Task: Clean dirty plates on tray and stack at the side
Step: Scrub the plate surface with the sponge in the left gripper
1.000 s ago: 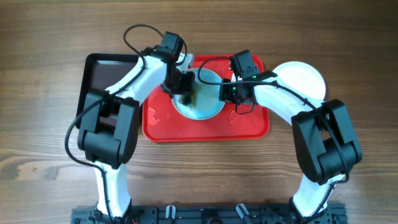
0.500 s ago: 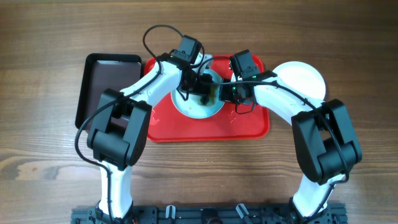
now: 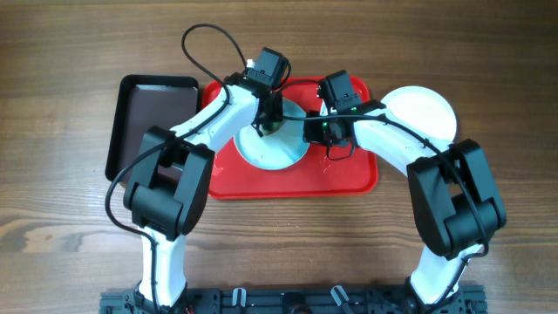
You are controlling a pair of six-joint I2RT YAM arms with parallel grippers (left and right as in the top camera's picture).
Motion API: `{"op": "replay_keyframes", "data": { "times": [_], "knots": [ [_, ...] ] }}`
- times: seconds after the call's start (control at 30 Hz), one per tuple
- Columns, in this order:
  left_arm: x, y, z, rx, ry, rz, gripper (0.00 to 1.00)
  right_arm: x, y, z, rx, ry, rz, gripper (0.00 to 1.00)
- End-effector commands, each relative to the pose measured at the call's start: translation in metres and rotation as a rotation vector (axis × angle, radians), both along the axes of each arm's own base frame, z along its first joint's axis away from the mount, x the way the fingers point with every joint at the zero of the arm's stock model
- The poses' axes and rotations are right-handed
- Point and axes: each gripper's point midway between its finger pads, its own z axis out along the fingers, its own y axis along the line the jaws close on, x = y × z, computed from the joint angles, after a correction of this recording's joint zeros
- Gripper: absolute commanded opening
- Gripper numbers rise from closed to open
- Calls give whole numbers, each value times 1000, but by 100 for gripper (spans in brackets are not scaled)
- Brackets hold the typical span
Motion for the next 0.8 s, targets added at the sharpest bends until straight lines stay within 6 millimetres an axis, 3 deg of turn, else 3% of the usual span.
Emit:
{"op": "replay_keyframes", "data": {
  "times": [0.0, 0.13, 0.3, 0.47, 0.6, 0.77],
  "knots": [
    [-35, 29, -27, 74, 166, 62, 4, -4, -7, -10, -24, 26, -6, 4],
    [-68, 29, -30, 52, 315, 50, 4, -4, -7, -10, -24, 26, -5, 4],
    [-94, 30, -28, 44, 425, 49, 4, -5, -7, -10, -24, 26, -5, 4],
    [-115, -1, -23, -129, 527, -132, 4, -5, -7, -10, -23, 26, -6, 4],
    [-113, -29, -16, -276, 497, -325, 4, -5, -7, -10, -22, 28, -9, 4],
    [-85, -46, -16, -314, 359, -379, 4, -5, -7, -10, -23, 28, -8, 4]
  ]
}}
